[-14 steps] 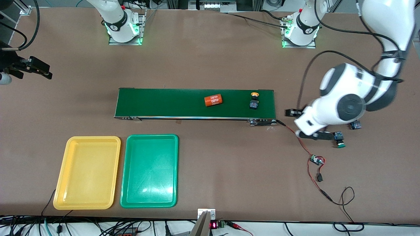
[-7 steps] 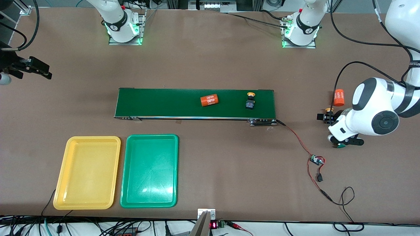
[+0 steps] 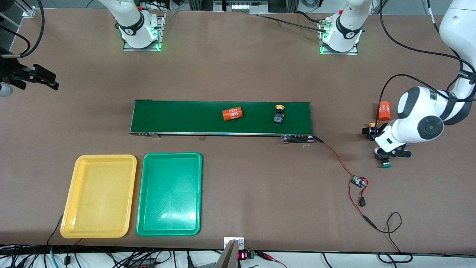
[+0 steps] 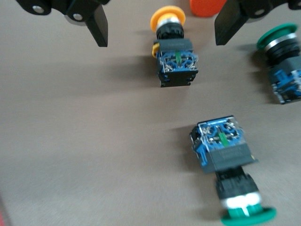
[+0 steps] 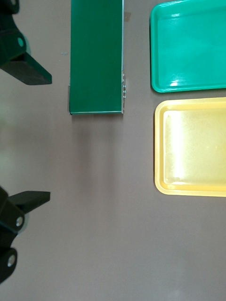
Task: Sort buttons by color to trays
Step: 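Grasp another yellow-cap button with the left gripper and lift it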
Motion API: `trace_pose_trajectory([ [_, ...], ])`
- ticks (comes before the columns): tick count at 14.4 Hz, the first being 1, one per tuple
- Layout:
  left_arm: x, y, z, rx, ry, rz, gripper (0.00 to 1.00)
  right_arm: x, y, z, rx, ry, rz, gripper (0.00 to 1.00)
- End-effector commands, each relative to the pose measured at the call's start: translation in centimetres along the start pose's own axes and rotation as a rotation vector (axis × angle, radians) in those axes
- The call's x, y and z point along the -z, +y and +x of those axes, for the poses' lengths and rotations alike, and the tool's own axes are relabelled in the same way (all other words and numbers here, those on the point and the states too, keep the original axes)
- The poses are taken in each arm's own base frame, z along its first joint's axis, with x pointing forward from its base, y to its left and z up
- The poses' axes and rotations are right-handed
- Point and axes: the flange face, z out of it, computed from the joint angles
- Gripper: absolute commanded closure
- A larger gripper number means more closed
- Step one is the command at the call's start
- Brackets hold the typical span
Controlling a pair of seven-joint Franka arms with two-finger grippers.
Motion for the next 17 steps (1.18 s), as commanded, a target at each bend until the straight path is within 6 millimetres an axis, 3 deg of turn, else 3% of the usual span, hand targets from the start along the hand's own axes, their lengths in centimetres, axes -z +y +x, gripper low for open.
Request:
trace_pose_trajectory([
  [1, -1.7, 0.3, -1.6, -0.029, 0.062, -0.015, 0.00, -0.2, 0.5, -0.2, -0.010, 0.005, 0.019, 0.00],
  [4, -2.5, 0.1, -1.7, -0.063, 0.087, 0.011, 0.04, -0.2, 0.7, -0.1, -0.020, 0.006, 0.044, 0.00],
  [6, -2.6, 0.1, -1.8, -0.064, 0.084, 0.009, 0.30, -0.4, 1.0, 0.0, -0.025, 0.008, 0.044, 0.00],
  [11, -2.3, -0.1, -1.6, -0.061, 0.084, 0.009, 0.73, -0.3, 1.1, 0.2, -0.027, 0.021, 0.043, 0.00],
  [12, -2.0, 0.0, -1.5, -0.062, 0.089, 0.012, 0.77, -0.3, 1.1, 0.2, -0.027, 0.021, 0.044, 0.00],
  [14, 0.4, 1.0, -1.4, -0.081, 0.097, 0.047, 0.79, -0.5, 1.1, 0.5, -0.027, 0.029, 0.042, 0.00],
  [17, 6.8, 6.0, -0.4, -0.153, 0.026, 0.096, 0.79, -0.8, 1.3, 0.6, -0.030, 0.026, 0.042, 0.00],
])
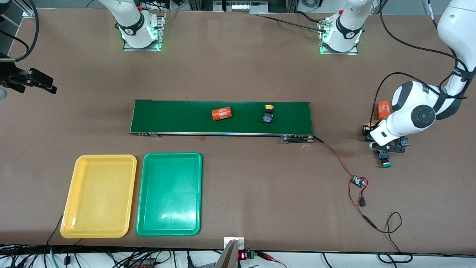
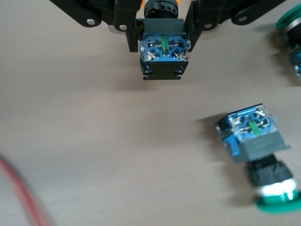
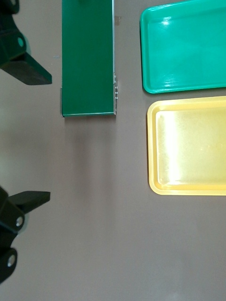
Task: Sort buttons by color to trays
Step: 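Grasp another yellow-cap button with the left gripper and lift it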
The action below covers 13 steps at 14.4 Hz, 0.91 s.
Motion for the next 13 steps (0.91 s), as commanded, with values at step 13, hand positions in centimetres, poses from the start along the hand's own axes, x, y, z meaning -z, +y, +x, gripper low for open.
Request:
trace_pose_trajectory([
  [13, 8.1, 30.4, 1.4, 0.049, -0.042, -0.153, 0.77, -0.3, 1.0, -0.1, -0.023, -0.002, 0.020, 0.00],
])
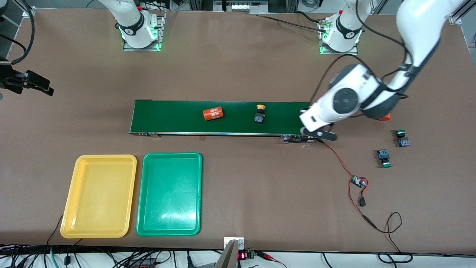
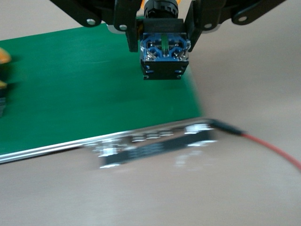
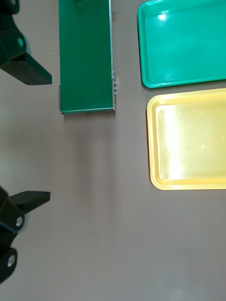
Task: Sort buttons by color to trays
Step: 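Place the yellow-cap button on the belt and withdraw the left gripper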
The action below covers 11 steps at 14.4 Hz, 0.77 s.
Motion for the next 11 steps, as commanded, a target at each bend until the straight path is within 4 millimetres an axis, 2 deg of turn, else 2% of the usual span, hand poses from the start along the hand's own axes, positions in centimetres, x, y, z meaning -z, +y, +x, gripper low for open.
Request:
trace_pose_trajectory([
  [1, -1.4, 2.0, 0.8, 0.049, 0.001, -0.071, 0.77, 0.1, -0.3, -0.3, 0.001, 0.005, 0.027, 0.00],
  [3, -1.6, 2.6, 0.6, 0.050, 0.004, -0.068, 0.74, 0.1, 0.0, -0.2, -0.005, 0.011, 0.030, 0.00],
  [4, -1.7, 2.7, 0.6, 0.057, 0.003, -0.067, 0.65, 0.1, 0.0, -0.2, -0.005, 0.010, 0.030, 0.00],
  [5, -1.7, 2.7, 0.5, 0.067, -0.001, -0.064, 0.51, 0.1, 0.0, -0.2, -0.005, 0.010, 0.030, 0.00],
  [6, -2.0, 2.6, 0.5, 0.070, -0.007, -0.064, 0.01, 0.1, -0.1, -0.2, -0.004, 0.010, 0.030, 0.00],
  [11, -0.9, 1.7, 1.0, 0.079, 0.011, -0.063, 0.00, 0.2, -0.3, -0.2, -0.001, 0.011, 0.031, 0.00],
])
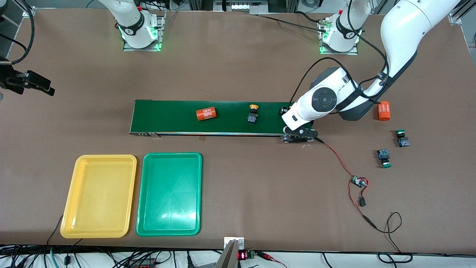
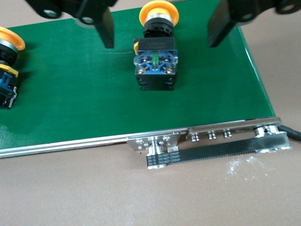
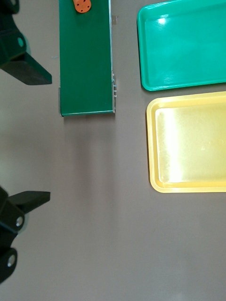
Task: Sort buttons by color to trays
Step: 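Place the yellow-cap button on the belt and withdraw the left gripper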
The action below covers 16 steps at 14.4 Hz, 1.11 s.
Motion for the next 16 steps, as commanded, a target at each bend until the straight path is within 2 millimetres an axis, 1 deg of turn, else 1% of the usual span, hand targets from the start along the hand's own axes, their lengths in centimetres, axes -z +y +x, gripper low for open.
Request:
trace_pose_trajectory([
  [1, 2.8, -1.5, 1.2, 0.033, 0.041, 0.000, 0.00, 0.2, -0.1, -0.2, -0.001, 0.010, 0.018, 0.00],
  [2, 4.2, -2.7, 1.9, 0.045, 0.037, 0.018, 0.00, 0.2, -0.1, -0.2, -0.001, 0.010, 0.018, 0.00],
  [5, 10.2, -6.4, 4.2, -0.019, 0.009, 0.073, 0.00, 0.2, -0.1, -0.2, -0.001, 0.010, 0.018, 0.00],
  [7, 11.3, -12.1, 6.4, 0.031, -0.001, 0.102, 0.00, 0.2, -0.2, -0.3, 0.001, 0.009, 0.020, 0.00],
  [10, 10.9, -20.7, 8.6, 0.128, -0.007, 0.132, 0.00, 0.2, -0.4, -0.2, 0.004, 0.010, 0.020, 0.00],
  [11, 10.3, -23.7, 8.9, 0.149, -0.015, 0.144, 0.00, 0.2, -0.4, -0.2, 0.004, 0.012, 0.020, 0.00],
  [12, 9.0, -27.0, 9.2, 0.169, -0.037, 0.160, 0.00, 0.2, -0.3, -0.2, 0.002, 0.012, 0.018, 0.00],
  [13, 8.3, -29.3, 9.4, 0.185, -0.036, 0.166, 0.00, 0.1, -0.3, -0.1, 0.002, 0.013, 0.020, 0.00],
  [14, 7.6, -30.7, 9.5, 0.192, -0.031, 0.171, 0.00, 0.2, -0.3, -0.1, 0.002, 0.016, 0.019, 0.00],
  [15, 7.0, -32.0, 9.6, 0.195, -0.024, 0.196, 0.00, 0.1, -0.3, 0.0, 0.002, 0.019, 0.019, 0.00],
  [16, 6.3, -32.7, 9.9, 0.172, -0.016, 0.226, 0.00, 0.2, -0.3, 0.3, 0.002, 0.039, 0.018, 0.00],
])
